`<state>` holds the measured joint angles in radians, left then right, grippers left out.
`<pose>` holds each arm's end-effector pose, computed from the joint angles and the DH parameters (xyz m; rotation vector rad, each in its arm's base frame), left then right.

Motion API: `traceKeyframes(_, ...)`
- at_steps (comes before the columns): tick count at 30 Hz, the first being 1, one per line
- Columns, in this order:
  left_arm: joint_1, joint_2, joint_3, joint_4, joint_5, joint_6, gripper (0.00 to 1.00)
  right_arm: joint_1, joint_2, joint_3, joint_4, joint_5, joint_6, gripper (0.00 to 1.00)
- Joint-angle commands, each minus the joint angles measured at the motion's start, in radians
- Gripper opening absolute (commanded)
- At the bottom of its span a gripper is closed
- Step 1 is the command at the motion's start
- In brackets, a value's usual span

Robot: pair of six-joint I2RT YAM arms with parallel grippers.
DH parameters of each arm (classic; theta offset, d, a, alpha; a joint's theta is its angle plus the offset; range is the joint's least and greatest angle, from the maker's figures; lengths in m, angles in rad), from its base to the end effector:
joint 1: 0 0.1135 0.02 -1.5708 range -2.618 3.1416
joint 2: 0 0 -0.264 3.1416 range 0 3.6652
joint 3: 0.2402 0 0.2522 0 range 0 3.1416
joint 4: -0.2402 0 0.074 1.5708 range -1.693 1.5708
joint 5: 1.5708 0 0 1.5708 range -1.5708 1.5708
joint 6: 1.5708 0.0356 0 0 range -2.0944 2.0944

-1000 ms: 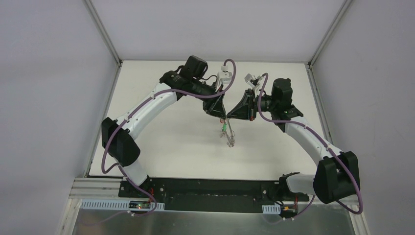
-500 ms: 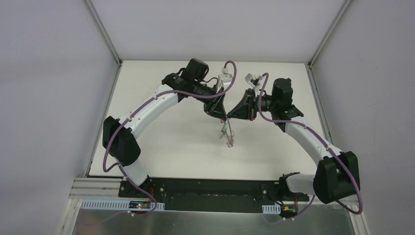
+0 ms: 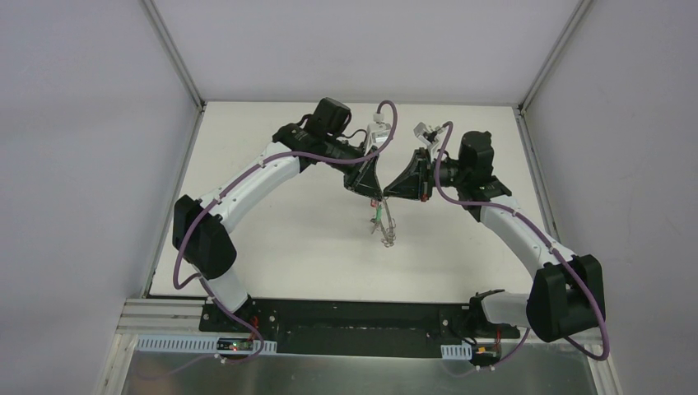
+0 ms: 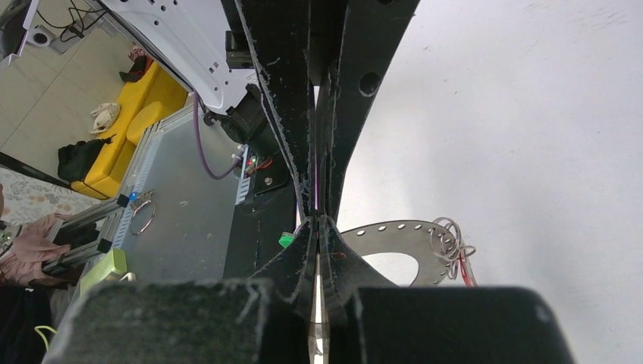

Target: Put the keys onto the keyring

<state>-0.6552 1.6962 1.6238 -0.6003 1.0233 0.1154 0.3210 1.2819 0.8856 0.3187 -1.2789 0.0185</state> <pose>0.2781 -0.2520 0.3599 1.3420 1.7669 -1.4343 0.2530 0.1200 0.3208 -1.2030 1.2811 1.2875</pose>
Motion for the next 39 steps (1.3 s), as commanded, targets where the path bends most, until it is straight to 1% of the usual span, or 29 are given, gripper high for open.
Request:
traceKeyframes(1, -0.009, -0.005, -0.001, 0.042, 0.046, -0.014, 0.00, -0.005, -0.032, 0.009, 0.057, -0.011, 0.003, 0.00)
traceKeyframes(5, -0.009, -0.011, 0.001, 0.028, 0.038, -0.011, 0.00, -0.007, -0.032, 0.007, 0.056, -0.001, 0.002, 0.00)
traceKeyframes(9, -0.009, -0.019, 0.048, -0.104, -0.026, 0.098, 0.00, -0.014, -0.033, 0.007, 0.057, 0.009, 0.002, 0.01)
traceKeyframes(11, -0.011, -0.017, 0.093, -0.210, -0.088, 0.185, 0.00, -0.019, -0.036, 0.007, 0.056, 0.008, 0.001, 0.09)
traceKeyframes(14, -0.026, -0.002, 0.180, -0.383, -0.216, 0.331, 0.00, -0.023, -0.043, 0.007, 0.052, 0.003, -0.008, 0.21)
traceKeyframes(17, -0.051, 0.012, 0.257, -0.503, -0.350, 0.402, 0.00, -0.023, -0.050, 0.007, 0.040, 0.001, -0.012, 0.29)
traceKeyframes(18, -0.056, 0.014, 0.272, -0.524, -0.375, 0.409, 0.00, -0.022, -0.051, 0.007, 0.041, -0.001, -0.012, 0.35)
traceKeyframes(19, -0.062, 0.014, 0.284, -0.537, -0.390, 0.411, 0.00, -0.022, -0.052, 0.007, 0.042, -0.004, -0.012, 0.38)
traceKeyframes(23, -0.078, 0.019, 0.311, -0.546, -0.407, 0.374, 0.00, -0.015, -0.050, 0.006, 0.043, -0.007, -0.012, 0.44)
traceKeyframes(26, -0.091, 0.033, 0.327, -0.553, -0.383, 0.334, 0.00, 0.000, -0.048, -0.001, 0.064, -0.008, -0.010, 0.46)
traceKeyframes(30, -0.096, 0.061, 0.361, -0.553, -0.317, 0.253, 0.00, 0.023, -0.036, -0.018, 0.123, -0.014, 0.033, 0.46)
traceKeyframes(33, -0.096, 0.083, 0.382, -0.548, -0.295, 0.194, 0.00, 0.037, -0.027, -0.029, 0.165, -0.026, 0.062, 0.46)
traceKeyframes(35, -0.096, 0.091, 0.389, -0.542, -0.282, 0.169, 0.00, 0.050, -0.022, -0.032, 0.173, -0.024, 0.066, 0.45)
traceKeyframes(39, -0.096, 0.100, 0.392, -0.532, -0.257, 0.139, 0.00, 0.065, -0.007, -0.033, 0.178, -0.017, 0.067, 0.39)
